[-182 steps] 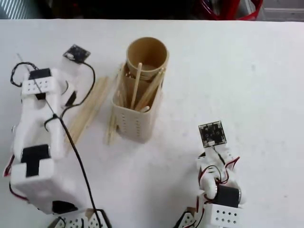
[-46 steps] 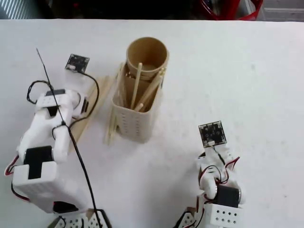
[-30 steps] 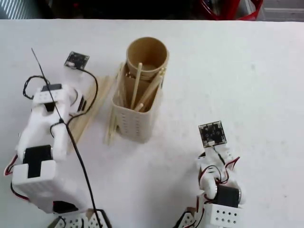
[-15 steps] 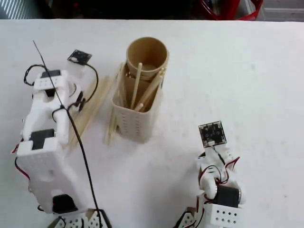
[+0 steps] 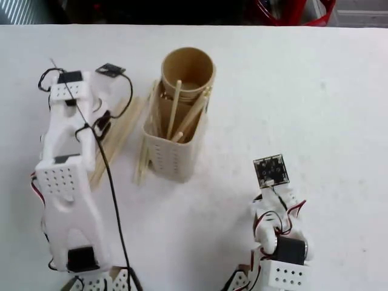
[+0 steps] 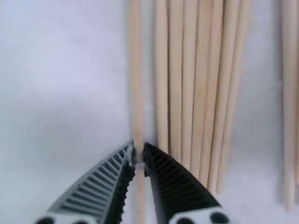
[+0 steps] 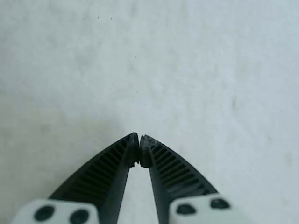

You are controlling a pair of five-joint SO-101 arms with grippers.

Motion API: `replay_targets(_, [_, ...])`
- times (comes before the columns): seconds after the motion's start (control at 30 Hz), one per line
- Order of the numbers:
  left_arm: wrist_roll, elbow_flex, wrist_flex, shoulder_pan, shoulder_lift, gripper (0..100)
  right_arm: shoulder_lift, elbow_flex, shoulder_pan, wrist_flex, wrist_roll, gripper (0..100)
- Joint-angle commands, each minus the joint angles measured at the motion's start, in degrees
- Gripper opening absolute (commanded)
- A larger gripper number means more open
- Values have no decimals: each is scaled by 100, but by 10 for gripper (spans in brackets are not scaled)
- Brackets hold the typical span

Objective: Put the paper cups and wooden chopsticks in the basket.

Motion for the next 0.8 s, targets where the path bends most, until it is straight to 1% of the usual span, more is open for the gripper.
replay_targets(0.0, [-53, -879, 589, -127, -92, 23, -13, 53, 4, -66, -9, 18])
replay_targets(0.1, [-44, -1653, 1222, -119, -602, 23, -13, 53, 4, -66, -9, 18])
replay_targets(0.2, [158, -2084, 1389, -136, -1402, 23, -13, 53, 4, -66, -9, 18])
replay_targets(0.3, [404, -1934, 1389, -136, -2475, 23, -13, 53, 4, -66, -9, 18])
replay_targets(0.4, [571, -1363, 1389, 66, -3723, 23, -13, 53, 4, -66, -9, 18])
replay_targets(0.53, [835, -246, 1371, 629, -5807, 23, -13, 53, 4, -66, -9, 18])
replay_targets(0.63, [941, 563, 1301, 1411, -7512, 23, -13, 53, 4, -66, -9, 18])
replay_targets(0.7, [1046, 1046, 1002, 1982, -8497, 23, -13, 53, 4, -66, -9, 18])
replay_targets(0.77, [1257, 1503, 527, 2448, -9209, 23, -13, 53, 4, -66, -9, 18])
